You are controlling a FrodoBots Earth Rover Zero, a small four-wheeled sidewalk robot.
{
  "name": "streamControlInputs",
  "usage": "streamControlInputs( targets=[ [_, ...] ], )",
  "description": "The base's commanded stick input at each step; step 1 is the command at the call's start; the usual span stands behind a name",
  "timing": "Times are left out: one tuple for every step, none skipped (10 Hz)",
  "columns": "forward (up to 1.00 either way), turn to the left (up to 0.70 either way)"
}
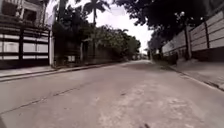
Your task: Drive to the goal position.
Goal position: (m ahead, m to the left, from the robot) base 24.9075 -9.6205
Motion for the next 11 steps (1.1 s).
streamControlInputs(
  targets=[
    [0.7, 0.0],
    [0.7, 0.0],
    [0.7, 0.0],
    [0.7, 0.0],
    [0.7, 0.0],
    [0.7, 0.0],
    [0.7, 0.0],
    [0.7, 0.0],
    [0.7, 0.0],
    [0.7, 0.0],
    [0.7, 0.0]
  ],
)
